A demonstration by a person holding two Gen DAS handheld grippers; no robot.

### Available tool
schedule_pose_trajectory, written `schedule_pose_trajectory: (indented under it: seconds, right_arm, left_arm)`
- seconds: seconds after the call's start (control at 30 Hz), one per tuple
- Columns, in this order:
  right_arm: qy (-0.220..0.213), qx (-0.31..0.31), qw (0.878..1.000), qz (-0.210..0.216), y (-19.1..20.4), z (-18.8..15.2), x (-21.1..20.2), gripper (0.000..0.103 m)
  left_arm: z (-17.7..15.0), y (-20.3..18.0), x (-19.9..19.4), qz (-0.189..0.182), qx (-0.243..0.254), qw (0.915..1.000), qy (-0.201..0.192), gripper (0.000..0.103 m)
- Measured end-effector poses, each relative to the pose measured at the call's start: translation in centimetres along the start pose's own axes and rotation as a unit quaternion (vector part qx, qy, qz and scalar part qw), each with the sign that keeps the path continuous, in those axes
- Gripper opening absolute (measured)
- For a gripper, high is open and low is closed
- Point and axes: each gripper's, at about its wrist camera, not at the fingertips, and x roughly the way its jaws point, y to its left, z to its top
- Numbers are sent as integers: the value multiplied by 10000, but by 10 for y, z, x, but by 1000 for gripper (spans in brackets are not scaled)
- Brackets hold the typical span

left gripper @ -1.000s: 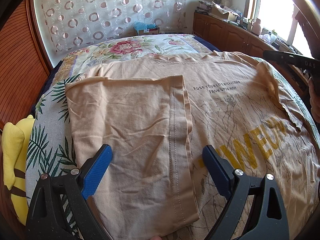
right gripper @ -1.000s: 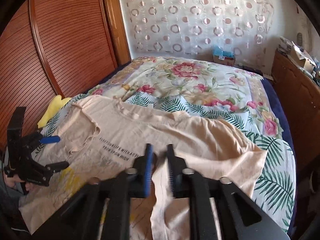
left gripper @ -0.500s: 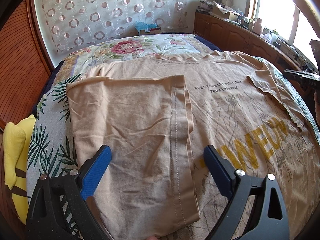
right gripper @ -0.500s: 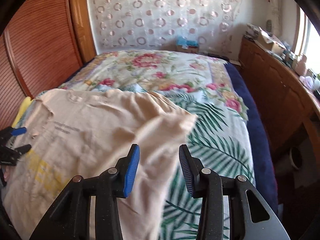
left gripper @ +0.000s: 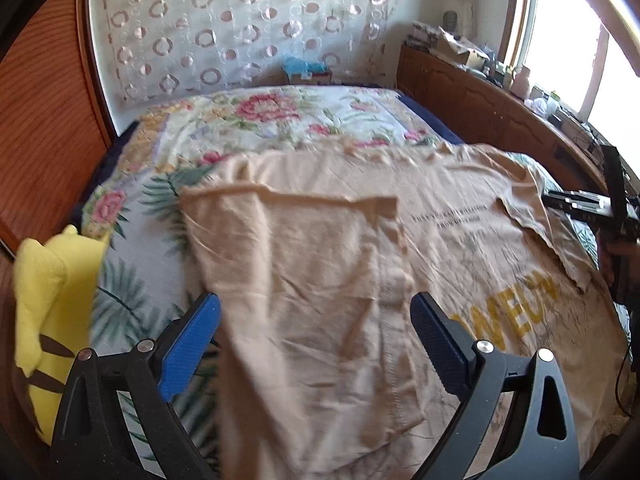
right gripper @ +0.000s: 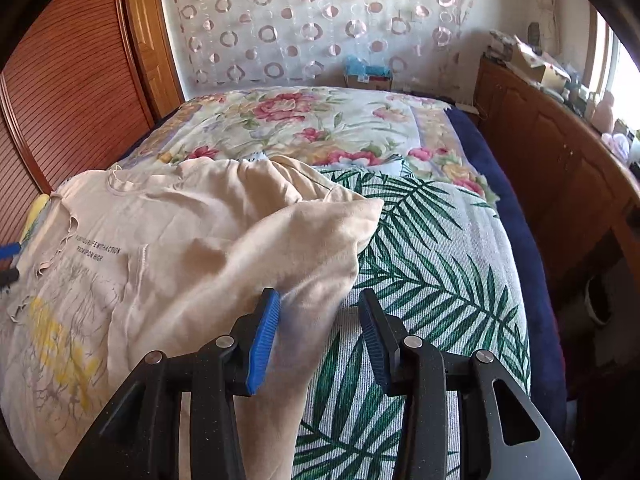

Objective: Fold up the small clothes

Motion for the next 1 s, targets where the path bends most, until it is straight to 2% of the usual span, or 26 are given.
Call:
schedule_pose_trajectory:
  seconds: [0.13,0.23,0.37,0.43,0.6,1.0]
  right_arm:
    - [-19,-137,9998,-105,5,-7,1,47]
    - [-16,-159,9998,-122,6,-7,2,47]
    - [-15,-155,9998,-110,5,-8,1,48]
    - [-16,-158,9998,-112,4,-9,1,48]
    - [-1,-151,9998,-109,4,-9,1,48]
    - [9,-133,9998,-132,3,-9,2,51]
  left_arm:
    - [15,26,0,157,-63,9998,-104,90]
    - [26,49,14,221,-167,9996,-78,79]
    - [37,72,36,100,-414,9991,61,61]
    - [43,81,47,31,-552,9984,147,58]
    - [51,94,66,98,-720,9969,291,57]
    - [57,98,81,98,-657,9972,331,57]
